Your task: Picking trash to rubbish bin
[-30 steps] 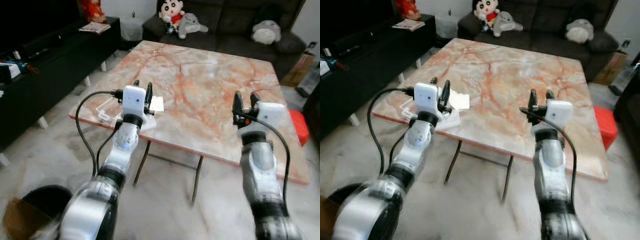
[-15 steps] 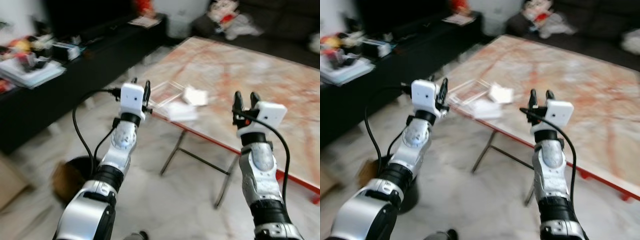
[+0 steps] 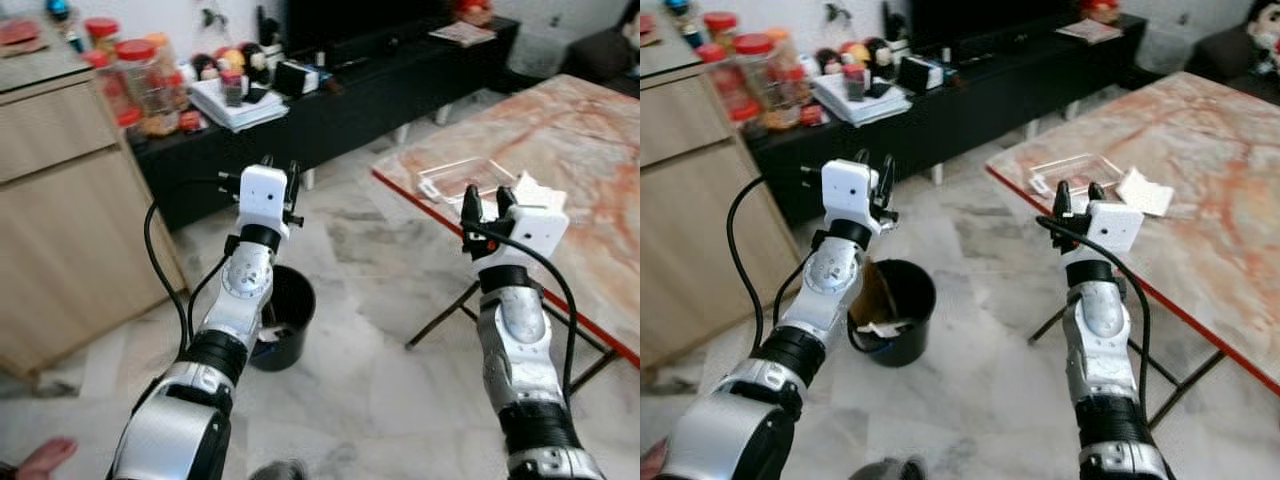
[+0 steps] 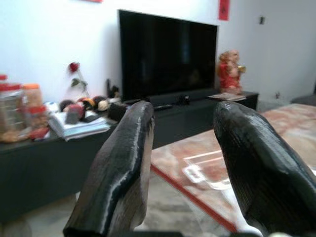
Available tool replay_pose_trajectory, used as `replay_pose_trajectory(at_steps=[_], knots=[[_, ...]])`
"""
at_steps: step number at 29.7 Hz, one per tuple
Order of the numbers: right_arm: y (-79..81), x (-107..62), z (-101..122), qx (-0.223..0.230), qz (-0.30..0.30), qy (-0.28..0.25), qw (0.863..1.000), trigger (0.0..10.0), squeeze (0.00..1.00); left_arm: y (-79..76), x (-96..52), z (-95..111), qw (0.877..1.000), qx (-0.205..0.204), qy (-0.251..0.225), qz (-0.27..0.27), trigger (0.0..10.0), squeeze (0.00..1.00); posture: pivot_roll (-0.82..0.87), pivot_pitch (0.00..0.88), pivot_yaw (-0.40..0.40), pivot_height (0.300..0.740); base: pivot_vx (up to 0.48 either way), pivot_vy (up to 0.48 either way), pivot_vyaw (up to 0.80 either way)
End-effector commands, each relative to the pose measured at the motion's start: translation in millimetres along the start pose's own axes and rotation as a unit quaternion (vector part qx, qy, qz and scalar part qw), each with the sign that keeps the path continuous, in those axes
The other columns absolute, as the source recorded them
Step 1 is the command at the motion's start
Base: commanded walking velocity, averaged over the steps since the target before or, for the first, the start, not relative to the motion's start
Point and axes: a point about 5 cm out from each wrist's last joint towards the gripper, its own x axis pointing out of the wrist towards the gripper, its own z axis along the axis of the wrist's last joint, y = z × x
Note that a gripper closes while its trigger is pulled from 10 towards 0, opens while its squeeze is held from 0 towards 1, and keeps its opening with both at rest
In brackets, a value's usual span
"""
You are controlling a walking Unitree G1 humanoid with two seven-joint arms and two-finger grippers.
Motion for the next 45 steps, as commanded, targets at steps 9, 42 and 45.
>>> replay_pose_trajectory(at_steps=[9,42,45], knots=[[8.3,-0.1,-2.3,0.018,0.011,0.008,1.0,10.0,0.0,7.9,1.4,-0.4,1.0,0.0,0.009,0.009,10.0,0.0,0.07,0.078,-0.061,0.74,0.0,0.0,0.58],[-94.5,-86.1,-92.9,-0.056,-0.045,0.286,0.956,10.0,0.0,34.3,-95.2,-108.0,0.951,0.012,0.308,0.0,10.0,0.0,0.06,0.064,-0.075,0.74,0.1,0.0,0.0],[-108.1,-108.1,-104.2,-0.061,-0.059,0.334,0.939,10.0,0.0,34.1,-122.0,-123.8,0.931,0.015,0.365,-0.007,10.0,0.0,0.06,0.081,-0.077,0.74,0.321,0.0,0.0]])
